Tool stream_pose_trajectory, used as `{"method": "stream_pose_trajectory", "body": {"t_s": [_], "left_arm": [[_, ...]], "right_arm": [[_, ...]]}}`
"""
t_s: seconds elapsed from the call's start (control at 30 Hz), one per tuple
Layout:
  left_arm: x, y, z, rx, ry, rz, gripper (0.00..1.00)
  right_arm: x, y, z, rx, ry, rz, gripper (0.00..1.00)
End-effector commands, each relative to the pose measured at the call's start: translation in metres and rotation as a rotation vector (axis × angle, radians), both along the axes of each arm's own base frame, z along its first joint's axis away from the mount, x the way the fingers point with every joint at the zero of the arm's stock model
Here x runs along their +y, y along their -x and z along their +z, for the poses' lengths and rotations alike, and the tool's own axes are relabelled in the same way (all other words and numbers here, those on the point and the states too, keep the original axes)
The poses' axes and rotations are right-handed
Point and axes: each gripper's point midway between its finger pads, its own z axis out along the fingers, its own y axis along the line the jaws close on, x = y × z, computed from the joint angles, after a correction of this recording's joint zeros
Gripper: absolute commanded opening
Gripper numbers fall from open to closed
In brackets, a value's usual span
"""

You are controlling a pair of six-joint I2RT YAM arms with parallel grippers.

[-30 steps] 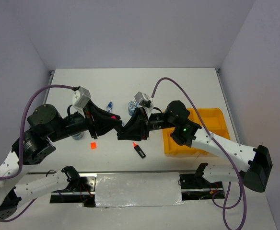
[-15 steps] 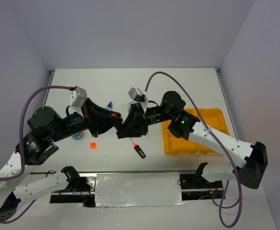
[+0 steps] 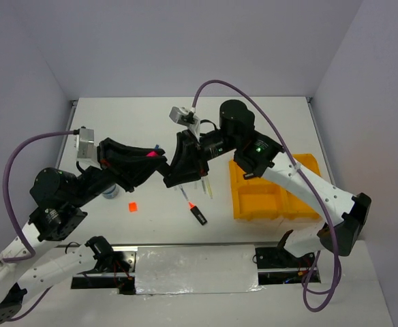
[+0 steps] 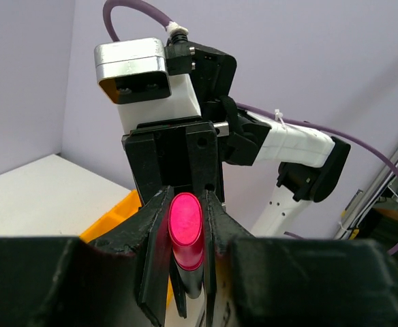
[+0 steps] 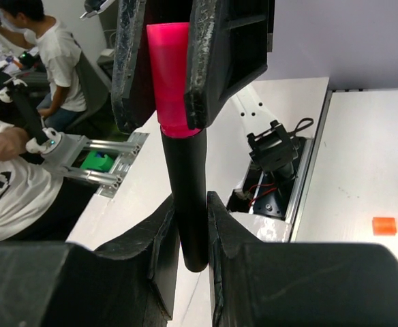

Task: Sort the stationery into containers
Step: Close the pen cap on the pen, then place the pen in the storage box.

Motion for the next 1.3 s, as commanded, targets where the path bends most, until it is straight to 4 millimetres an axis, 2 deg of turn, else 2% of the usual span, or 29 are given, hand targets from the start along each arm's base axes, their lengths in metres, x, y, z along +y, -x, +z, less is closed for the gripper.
{"method": "stream_pose_trajectory", "body": {"t_s": [0.0, 0.07, 0.27, 0.47, 0.5, 0.53, 0.6, 0.63, 0.73, 0.83, 0.97, 1.07, 1.1, 1.17, 1.2, 1.23, 1.27], "left_arm": [[-0.027, 0.039, -0.174, 0.405, -0.46, -0.286, 0.0], [-0.025, 0.039, -0.179, 0.416, -0.477, -0.28, 0.0], [-0.021, 0.048, -0.216, 0.499, -0.571, -0.303, 0.0], [-0.02, 0.066, -0.232, 0.543, -0.584, -0.36, 0.0], [-0.023, 0.071, -0.242, 0.566, -0.608, -0.373, 0.0], [-0.025, 0.074, -0.247, 0.57, -0.619, -0.386, 0.0], [-0.029, 0.081, -0.263, 0.589, -0.673, -0.39, 0.0], [-0.029, 0.084, -0.267, 0.595, -0.686, -0.395, 0.0], [-0.029, 0.09, -0.276, 0.611, -0.705, -0.397, 0.0], [-0.028, 0.094, -0.295, 0.655, -0.749, -0.386, 0.0], [-0.028, 0.109, -0.315, 0.684, -0.833, -0.401, 0.0], [-0.03, 0.11, -0.318, 0.688, -0.837, -0.404, 0.0], [-0.031, 0.109, -0.316, 0.684, -0.832, -0.4, 0.0], [-0.033, 0.1, -0.304, 0.649, -0.818, -0.355, 0.0], [-0.03, 0.097, -0.3, 0.647, -0.825, -0.333, 0.0], [-0.032, 0.08, -0.284, 0.611, -0.8, -0.242, 0.0], [-0.029, 0.072, -0.272, 0.591, -0.781, -0.19, 0.0]], "right_arm": [[0.004, -0.032, 0.106, -0.199, -0.315, -0.222, 0.0], [0.004, -0.034, 0.109, -0.201, -0.317, -0.226, 0.0], [0.005, -0.04, 0.12, -0.224, -0.276, -0.254, 0.0], [0.0, -0.048, 0.132, -0.228, -0.286, -0.26, 0.0], [0.005, -0.049, 0.128, -0.222, -0.271, -0.242, 0.0], [0.004, -0.049, 0.136, -0.231, -0.28, -0.244, 0.0], [0.007, -0.054, 0.133, -0.226, -0.264, -0.251, 0.0], [0.006, -0.052, 0.138, -0.234, -0.27, -0.251, 0.0], [0.007, -0.057, 0.132, -0.239, -0.24, -0.263, 0.0], [0.0, -0.058, 0.132, -0.236, -0.239, -0.272, 0.0], [-0.012, -0.059, 0.135, -0.241, -0.223, -0.294, 0.0], [-0.018, -0.056, 0.138, -0.227, -0.234, -0.283, 0.0], [-0.017, -0.057, 0.133, -0.217, -0.225, -0.279, 0.0], [-0.018, -0.054, 0.128, -0.219, -0.226, -0.266, 0.0], [-0.014, -0.059, 0.108, -0.19, -0.193, -0.269, 0.0], [-0.014, -0.058, 0.108, -0.206, -0.22, -0.267, 0.0], [-0.018, -0.054, 0.104, -0.211, -0.229, -0.267, 0.0]]}}
